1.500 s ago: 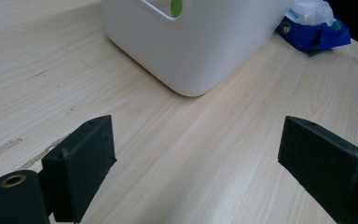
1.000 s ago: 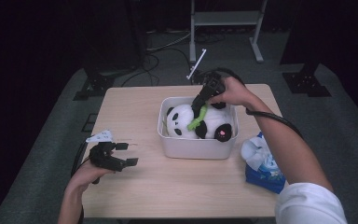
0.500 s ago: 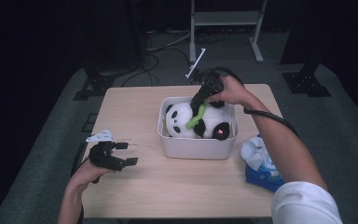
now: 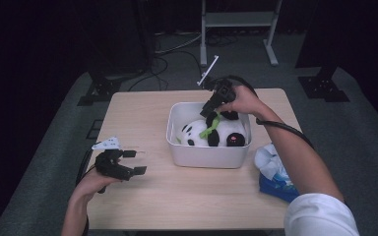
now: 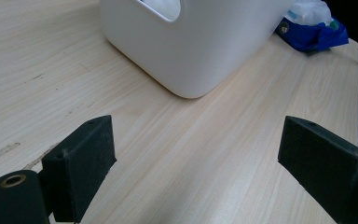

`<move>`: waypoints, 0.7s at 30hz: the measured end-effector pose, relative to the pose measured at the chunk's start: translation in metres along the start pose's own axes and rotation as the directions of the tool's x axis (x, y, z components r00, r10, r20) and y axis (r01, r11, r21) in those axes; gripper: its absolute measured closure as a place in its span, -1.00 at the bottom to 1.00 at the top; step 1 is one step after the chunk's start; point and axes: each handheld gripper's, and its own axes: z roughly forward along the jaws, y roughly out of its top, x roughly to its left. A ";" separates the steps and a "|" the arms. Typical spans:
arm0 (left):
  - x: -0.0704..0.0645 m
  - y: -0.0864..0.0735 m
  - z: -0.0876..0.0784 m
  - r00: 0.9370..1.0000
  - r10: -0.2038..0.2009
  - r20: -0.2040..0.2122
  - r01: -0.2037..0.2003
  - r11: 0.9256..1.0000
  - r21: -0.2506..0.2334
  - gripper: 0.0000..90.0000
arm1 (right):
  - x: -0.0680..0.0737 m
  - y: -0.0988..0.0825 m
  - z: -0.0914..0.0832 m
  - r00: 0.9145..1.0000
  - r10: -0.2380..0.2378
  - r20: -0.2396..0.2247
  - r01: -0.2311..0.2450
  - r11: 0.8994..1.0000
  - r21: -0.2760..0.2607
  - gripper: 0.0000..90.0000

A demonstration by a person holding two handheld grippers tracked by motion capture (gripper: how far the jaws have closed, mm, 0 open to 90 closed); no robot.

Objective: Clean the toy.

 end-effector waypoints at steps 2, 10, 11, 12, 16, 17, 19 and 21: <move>0.000 0.000 0.001 1.000 0.004 -0.001 -0.004 1.000 0.007 -0.79 | 0.001 -0.003 -0.002 1.000 -0.010 0.016 0.009 1.000 0.011 0.36; -0.002 0.000 0.002 1.000 0.006 0.001 -0.006 1.000 0.009 -0.79 | 0.006 -0.020 -0.008 1.000 0.012 0.022 -0.012 1.000 0.004 0.34; -0.002 0.000 0.002 1.000 0.007 0.002 -0.007 1.000 0.008 -0.79 | 0.007 -0.021 -0.009 1.000 0.012 0.022 -0.012 1.000 0.004 0.34; -0.002 0.000 0.002 1.000 0.011 0.003 -0.011 1.000 0.012 -0.79 | 0.008 -0.023 -0.009 1.000 0.011 0.021 -0.011 1.000 0.001 0.34; -0.003 0.000 0.003 1.000 0.014 0.005 -0.014 1.000 0.011 -0.79 | 0.012 -0.028 -0.013 1.000 0.013 0.017 -0.013 1.000 -0.020 0.33; -0.003 0.000 0.003 1.000 0.013 0.005 -0.013 1.000 0.011 -0.79 | 0.013 -0.030 -0.013 1.000 0.011 0.015 -0.011 1.000 -0.022 0.32; -0.003 0.000 0.003 1.000 0.012 0.005 -0.012 1.000 0.010 -0.79 | 0.016 -0.033 -0.015 1.000 0.010 0.013 -0.010 0.999 -0.036 0.28; -0.003 0.000 0.003 1.000 0.011 0.004 -0.011 1.000 0.011 -0.79 | 0.018 -0.036 -0.018 1.000 0.011 0.012 -0.011 0.999 -0.046 0.26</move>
